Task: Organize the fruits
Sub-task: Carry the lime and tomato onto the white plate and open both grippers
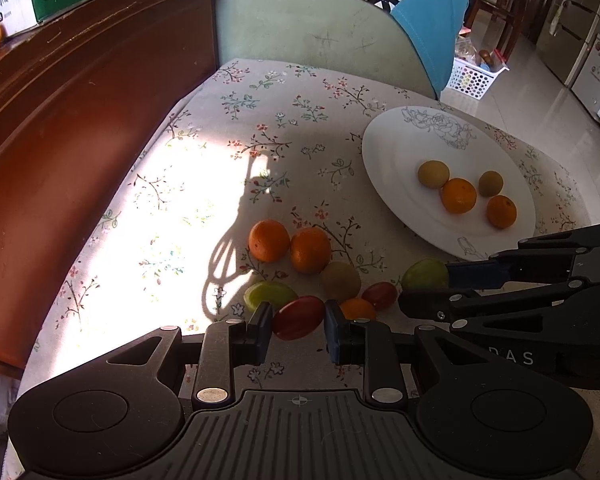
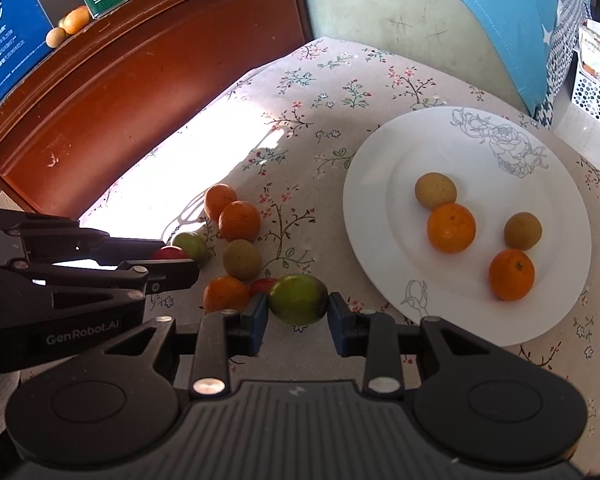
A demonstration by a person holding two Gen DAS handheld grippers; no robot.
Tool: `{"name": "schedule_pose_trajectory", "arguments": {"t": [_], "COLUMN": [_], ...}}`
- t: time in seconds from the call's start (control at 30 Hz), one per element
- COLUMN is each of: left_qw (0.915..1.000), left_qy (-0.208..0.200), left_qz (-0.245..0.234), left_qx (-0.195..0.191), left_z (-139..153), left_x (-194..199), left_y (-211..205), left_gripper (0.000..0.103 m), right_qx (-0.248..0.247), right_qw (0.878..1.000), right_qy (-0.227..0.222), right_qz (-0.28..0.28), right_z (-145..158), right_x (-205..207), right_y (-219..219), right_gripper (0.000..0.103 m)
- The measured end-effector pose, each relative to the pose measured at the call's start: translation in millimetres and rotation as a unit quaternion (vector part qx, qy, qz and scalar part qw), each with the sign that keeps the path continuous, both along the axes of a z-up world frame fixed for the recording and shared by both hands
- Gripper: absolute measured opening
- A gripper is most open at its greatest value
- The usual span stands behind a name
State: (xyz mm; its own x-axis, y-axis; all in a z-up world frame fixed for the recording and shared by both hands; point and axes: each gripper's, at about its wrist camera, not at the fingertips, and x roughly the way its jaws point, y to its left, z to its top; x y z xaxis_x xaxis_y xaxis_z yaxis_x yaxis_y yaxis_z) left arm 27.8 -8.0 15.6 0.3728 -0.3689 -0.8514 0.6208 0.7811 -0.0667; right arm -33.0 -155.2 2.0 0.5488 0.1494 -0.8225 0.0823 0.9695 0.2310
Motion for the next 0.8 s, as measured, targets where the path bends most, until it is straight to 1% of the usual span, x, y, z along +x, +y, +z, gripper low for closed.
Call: {"name": "schedule_pose_trajectory", "arguments": {"t": [0.27, 0.43, 0.63, 0.8], "left_qw": [0.9997, 0.9994, 0.9990, 0.9987], "left_qy": [-0.012, -0.017, -0.016, -0.008], "left_qz": [-0.004, -0.018, -0.030, -0.042], "left_qx": [-0.019, -0.026, -0.027, -0.027], "left_z": [18, 27, 29, 26], "left_x": [3, 8, 14, 17], "left_y": [-15, -34, -58, -75], "left_gripper": [0.025, 0.025, 0.025, 0.025], "right_qx": [0.005, 0.002, 0.009, 0.017], "right_qw": [0.999, 0.996, 0.990, 0.985], "right_qy": [-0.029, -0.046, -0.052, -0.055], "right_qz": [-0.035, -0.077, -0.133, -0.160], "right_z": [22, 35, 38, 36], "right_x": [2, 4, 4, 4], "right_y": [-27, -57, -95, -111], "right_gripper": [0.033, 0.033, 0.033, 0.033]}}
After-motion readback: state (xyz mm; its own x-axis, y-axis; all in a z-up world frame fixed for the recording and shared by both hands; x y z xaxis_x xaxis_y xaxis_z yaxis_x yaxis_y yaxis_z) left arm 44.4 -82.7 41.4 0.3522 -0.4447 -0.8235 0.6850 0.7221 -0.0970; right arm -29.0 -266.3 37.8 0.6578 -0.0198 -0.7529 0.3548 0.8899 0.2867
